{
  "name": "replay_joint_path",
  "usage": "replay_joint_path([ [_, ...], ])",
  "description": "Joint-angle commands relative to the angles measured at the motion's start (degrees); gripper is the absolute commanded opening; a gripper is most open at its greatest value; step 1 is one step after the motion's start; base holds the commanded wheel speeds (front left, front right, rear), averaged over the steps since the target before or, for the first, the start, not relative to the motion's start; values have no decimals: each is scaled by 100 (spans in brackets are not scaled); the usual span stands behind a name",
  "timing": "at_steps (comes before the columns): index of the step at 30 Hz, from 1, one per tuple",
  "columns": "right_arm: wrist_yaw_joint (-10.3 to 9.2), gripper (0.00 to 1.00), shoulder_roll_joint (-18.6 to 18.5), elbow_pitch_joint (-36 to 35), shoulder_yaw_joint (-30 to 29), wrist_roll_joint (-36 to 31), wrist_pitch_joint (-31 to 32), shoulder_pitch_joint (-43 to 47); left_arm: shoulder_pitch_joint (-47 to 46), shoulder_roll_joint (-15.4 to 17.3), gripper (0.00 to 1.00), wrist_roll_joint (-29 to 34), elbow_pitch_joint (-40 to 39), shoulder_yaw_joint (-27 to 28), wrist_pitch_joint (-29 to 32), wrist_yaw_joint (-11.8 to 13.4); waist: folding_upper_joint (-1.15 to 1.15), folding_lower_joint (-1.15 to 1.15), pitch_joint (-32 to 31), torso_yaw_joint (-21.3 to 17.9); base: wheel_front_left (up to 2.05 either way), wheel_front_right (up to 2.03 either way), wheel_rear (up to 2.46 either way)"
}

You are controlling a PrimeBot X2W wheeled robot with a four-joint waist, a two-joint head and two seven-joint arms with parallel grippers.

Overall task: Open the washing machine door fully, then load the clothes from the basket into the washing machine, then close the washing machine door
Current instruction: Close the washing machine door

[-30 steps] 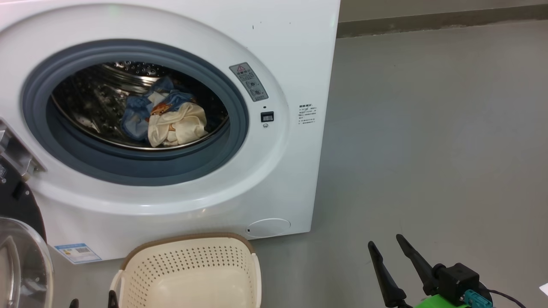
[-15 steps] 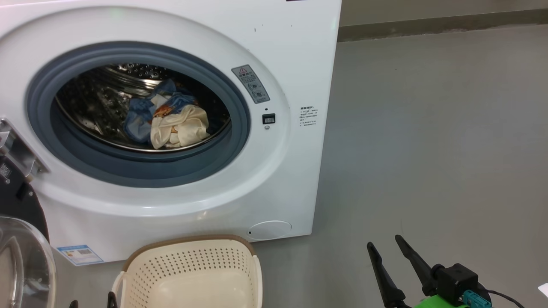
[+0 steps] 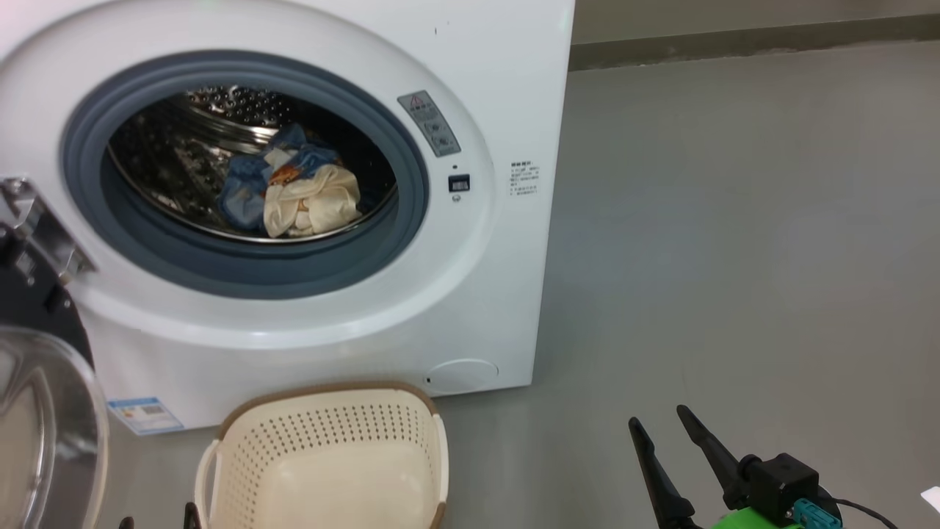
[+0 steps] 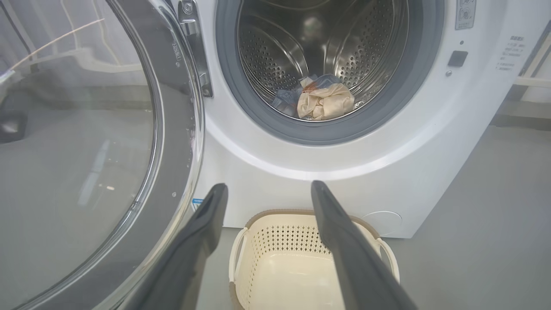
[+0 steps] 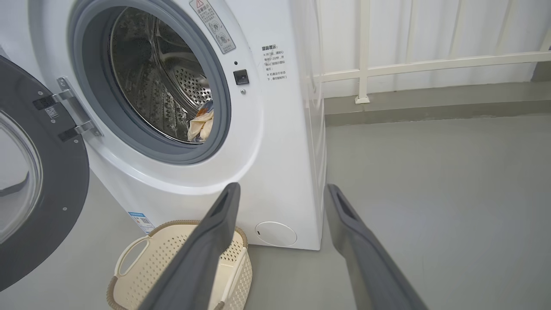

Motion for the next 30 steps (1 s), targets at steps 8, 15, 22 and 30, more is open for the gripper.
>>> replay_joint_path([
  [8, 9, 100, -29, -100, 147, 20, -27, 7, -292, 12, 100, -1, -143, 242, -37, -10, 0, 0, 5, 22, -202, 202, 0],
  [15, 9, 100, -32, -103, 132, 7, -27, 1, -317, 12, 100, 10, -176, 243, -37, 3, 0, 0, -5, 40, -118, 118, 0],
  [22, 9, 100, -38, -111, 123, -4, -27, 2, -310, 12, 100, 1, -202, 220, -37, 32, 0, 0, -16, 54, -26, 26, 0],
  [30, 9, 100, -53, -90, 138, 1, -27, -7, -294, 12, 100, -26, -228, 187, -37, -40, 0, 0, -14, 65, 0, 0, 0],
])
